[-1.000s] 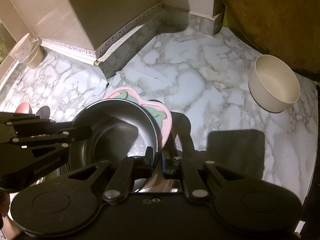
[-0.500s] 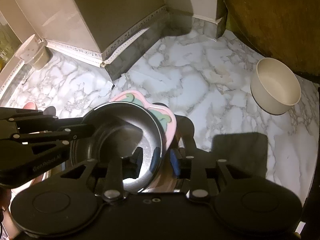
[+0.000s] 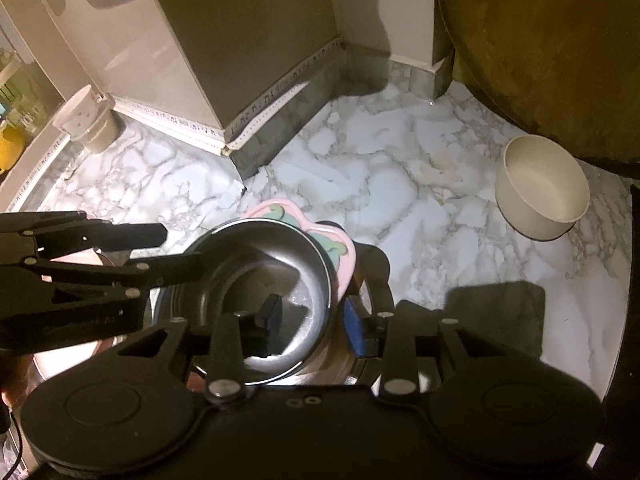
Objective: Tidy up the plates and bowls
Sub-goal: 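Open both grippers to release the steel bowl and withdraw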
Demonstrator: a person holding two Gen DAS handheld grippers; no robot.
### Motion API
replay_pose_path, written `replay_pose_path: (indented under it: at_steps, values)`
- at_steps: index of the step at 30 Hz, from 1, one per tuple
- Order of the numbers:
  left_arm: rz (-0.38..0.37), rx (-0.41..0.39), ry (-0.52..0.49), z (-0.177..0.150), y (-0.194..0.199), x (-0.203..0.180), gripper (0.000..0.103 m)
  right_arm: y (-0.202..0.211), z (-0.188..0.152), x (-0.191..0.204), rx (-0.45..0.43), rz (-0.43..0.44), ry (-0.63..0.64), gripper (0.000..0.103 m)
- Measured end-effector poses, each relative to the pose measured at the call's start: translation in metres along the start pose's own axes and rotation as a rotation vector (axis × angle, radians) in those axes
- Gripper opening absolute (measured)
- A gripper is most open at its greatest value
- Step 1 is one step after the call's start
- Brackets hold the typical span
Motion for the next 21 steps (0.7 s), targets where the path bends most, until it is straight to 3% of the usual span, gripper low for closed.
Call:
replay_pose_path:
  at_steps: [4,7,12,14,21]
  values:
    - [-0.022,-0.022,-0.001,0.007,0.011,-0.004,0.056,0.011,0.001,0.001,-0.015,-0.001,0.005,0.039]
    - [-0.041,-0.038,-0.008,0.013,0.020,-0.009,0.058,0.020,0.002,0.000,-0.036,-0.008,0.009,0.052]
    - [-0.056,-0.072,-0.023,0.023,0.031,-0.020,0.069,0.034,0.007,-0.007,-0.064,-0.015,0.001,0.054]
    - [-0.072,-0.076,-0.023,0.027,0.032,-0.024,0.069,0.038,0.008,-0.011,-0.074,-0.020,-0.002,0.061]
    - [-0.084,-0.091,-0.017,0.042,0.030,-0.036,0.078,0.053,0.012,-0.027,-0.103,-0.046,-0.022,0.071]
Point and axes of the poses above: each gripper's, at about its wrist camera, not at the fingertips, and y roughly against the way its jaws point, x to its left, z to its top, the point moved 3 cm from there along -y, roughly the way its jaws point, and after that the axes turned 10 degrees about z, right-handed, at the moved point
